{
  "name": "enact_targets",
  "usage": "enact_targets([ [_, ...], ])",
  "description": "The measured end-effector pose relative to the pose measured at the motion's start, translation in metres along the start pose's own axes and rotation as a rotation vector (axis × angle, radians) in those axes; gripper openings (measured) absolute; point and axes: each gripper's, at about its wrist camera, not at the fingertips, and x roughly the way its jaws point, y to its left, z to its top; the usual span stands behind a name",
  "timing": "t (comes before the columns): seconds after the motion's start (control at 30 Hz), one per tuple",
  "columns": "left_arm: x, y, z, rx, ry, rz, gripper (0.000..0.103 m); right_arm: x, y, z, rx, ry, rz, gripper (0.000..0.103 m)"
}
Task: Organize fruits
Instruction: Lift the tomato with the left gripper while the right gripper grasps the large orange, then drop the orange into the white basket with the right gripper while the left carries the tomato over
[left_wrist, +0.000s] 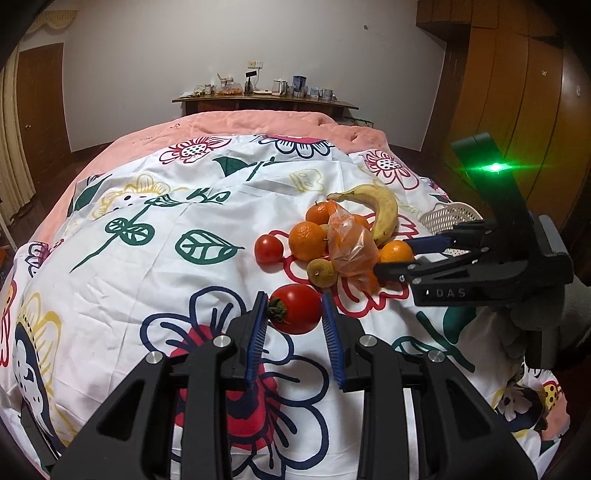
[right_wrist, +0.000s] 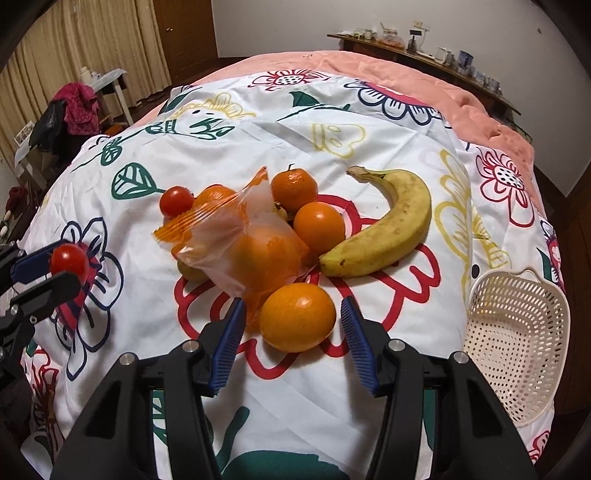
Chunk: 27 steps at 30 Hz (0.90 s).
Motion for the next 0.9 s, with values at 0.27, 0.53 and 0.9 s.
enact_targets([
  [0.27, -0.001, -0.003, 0.003, -0.004, 0.001, -0.006, 0.03, -0.004, 0.001, -0.004, 0.001, -0.019, 0.022, 0.041],
  [0.53, 0.001, -0.009, 0.007, 0.005, 0.0, -0.014, 0.03, -0.031, -0.02, -0.017, 0.127, -0.112, 0.06, 0.041],
  [0.9, 0.004, -0.038, 0.021, 0.054, -0.004, -0.05, 0.03, -0.072, -0.107, -0.055, 0.365, -0.21, -0.032, 0.041],
])
